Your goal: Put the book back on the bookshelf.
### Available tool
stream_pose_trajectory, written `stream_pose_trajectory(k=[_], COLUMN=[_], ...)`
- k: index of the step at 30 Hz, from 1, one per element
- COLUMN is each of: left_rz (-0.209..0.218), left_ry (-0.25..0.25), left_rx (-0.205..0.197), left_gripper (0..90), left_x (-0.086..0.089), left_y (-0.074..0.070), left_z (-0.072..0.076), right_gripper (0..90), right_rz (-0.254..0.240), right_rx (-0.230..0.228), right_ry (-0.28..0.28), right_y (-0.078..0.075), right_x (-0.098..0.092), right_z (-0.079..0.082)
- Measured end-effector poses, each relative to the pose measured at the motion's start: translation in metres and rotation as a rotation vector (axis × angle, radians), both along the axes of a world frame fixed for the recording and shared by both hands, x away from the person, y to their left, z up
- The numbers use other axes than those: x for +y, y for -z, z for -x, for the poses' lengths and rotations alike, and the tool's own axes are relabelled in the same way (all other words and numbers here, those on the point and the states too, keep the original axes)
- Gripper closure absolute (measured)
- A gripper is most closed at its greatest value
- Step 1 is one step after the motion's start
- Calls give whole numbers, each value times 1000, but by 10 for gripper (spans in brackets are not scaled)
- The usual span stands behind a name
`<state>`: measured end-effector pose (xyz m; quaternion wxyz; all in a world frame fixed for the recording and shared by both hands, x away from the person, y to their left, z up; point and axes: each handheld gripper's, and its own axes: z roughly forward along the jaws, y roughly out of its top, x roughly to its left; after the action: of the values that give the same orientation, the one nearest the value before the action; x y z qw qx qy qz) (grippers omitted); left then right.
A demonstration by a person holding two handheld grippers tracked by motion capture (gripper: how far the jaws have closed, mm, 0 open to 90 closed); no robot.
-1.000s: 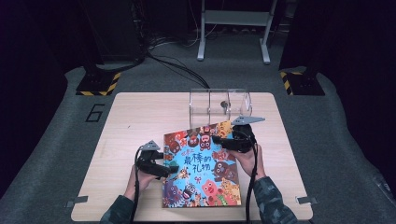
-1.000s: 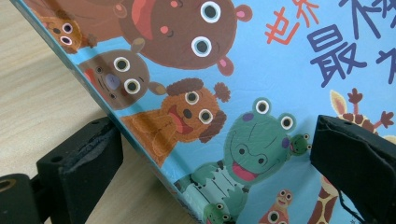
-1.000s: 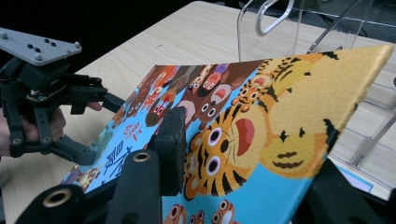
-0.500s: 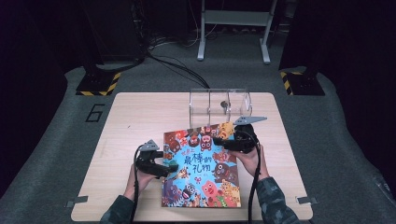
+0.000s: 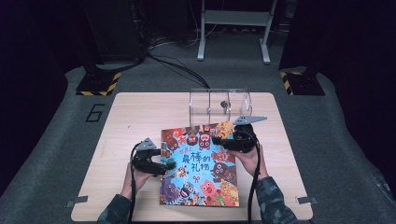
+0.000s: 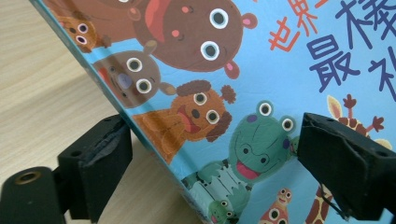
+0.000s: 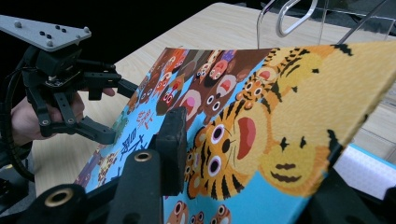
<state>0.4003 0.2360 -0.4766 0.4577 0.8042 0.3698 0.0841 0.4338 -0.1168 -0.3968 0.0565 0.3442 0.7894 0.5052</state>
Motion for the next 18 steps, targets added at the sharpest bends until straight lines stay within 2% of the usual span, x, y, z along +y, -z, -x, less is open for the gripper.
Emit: stream_pose_trajectory(k=[3, 9, 11, 13, 18], left_rz=[-3, -9, -13, -19, -23], left_ry=[-7, -6, -13, -12, -14], left_rx=[-19, -27, -42, -50, -53], left_gripper=[141, 159, 170, 176, 190], left_x=[1, 2, 2, 3, 3], left_y=[-2, -3, -4, -5, -6], left_z=[1, 2, 2, 3, 4], right_gripper=[594, 588, 559, 557, 548], right_rz=[-2, -11, 9, 1, 2], right_rx=[4, 19, 22, 30, 34], right_ry=[3, 14, 28, 29, 36], right_y=[0, 1, 1, 2, 2], right_x=[-1, -2, -1, -1, 0], right_z=[-1, -1, -1, -2, -2])
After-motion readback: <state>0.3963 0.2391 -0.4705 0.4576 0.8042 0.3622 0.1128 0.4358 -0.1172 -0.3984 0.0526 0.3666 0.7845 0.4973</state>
